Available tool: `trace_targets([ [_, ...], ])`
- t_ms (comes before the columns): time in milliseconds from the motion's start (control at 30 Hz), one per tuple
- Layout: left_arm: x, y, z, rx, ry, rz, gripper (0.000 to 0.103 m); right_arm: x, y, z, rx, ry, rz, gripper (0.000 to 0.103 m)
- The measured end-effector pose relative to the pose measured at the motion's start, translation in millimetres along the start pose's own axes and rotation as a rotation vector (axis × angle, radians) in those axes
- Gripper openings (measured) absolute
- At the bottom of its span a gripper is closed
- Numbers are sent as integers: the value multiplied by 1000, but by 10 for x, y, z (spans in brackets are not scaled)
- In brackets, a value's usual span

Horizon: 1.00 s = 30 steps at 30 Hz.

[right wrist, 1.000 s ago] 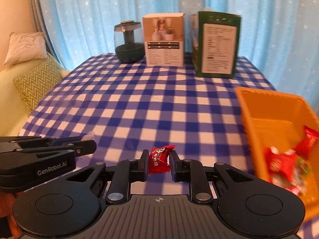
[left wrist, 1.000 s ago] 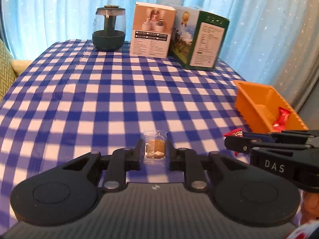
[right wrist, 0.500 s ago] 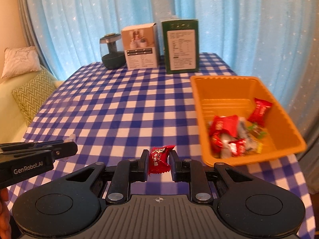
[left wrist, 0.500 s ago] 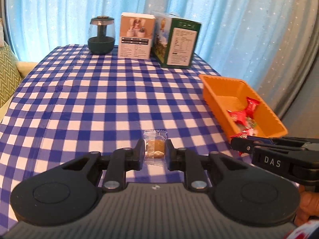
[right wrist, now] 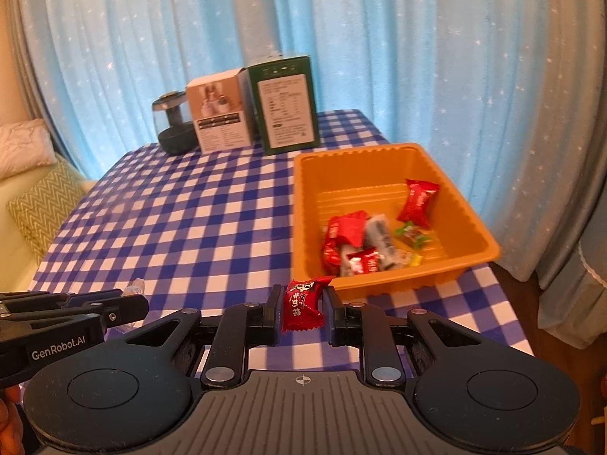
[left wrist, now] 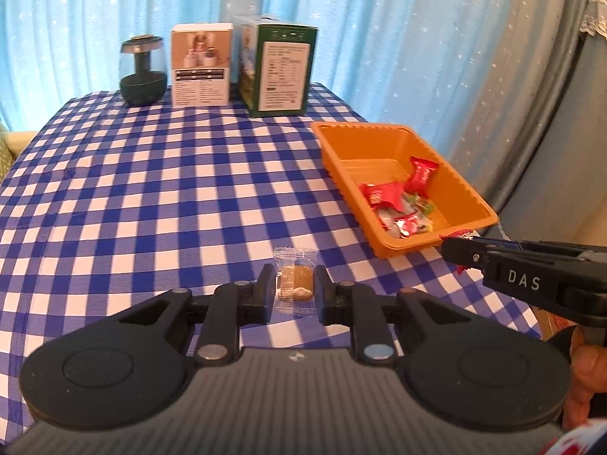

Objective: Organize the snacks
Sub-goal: 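Carry the clear packet and red candy with both tools over the orange tray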

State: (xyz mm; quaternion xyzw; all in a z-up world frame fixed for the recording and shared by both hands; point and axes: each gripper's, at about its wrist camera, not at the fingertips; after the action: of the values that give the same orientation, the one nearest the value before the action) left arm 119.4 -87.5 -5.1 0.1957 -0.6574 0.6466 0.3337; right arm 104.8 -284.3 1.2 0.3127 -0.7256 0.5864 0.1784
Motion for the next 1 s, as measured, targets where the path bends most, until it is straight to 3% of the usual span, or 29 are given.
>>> trace_targets([
  [1000, -191, -232, 643, -82, 85, 12, 19, 201, -83, 543, -89, 84, 51, 22],
])
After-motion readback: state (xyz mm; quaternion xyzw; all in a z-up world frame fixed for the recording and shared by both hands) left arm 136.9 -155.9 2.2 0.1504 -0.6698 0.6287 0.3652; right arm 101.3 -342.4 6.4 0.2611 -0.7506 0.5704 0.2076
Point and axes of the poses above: each gripper's, at about its wrist camera, not at the fingertips, and x roughly against the way its jaws point, z to its right, y to its underside, and after that the axes turned 6 degrees about -y, right-handed
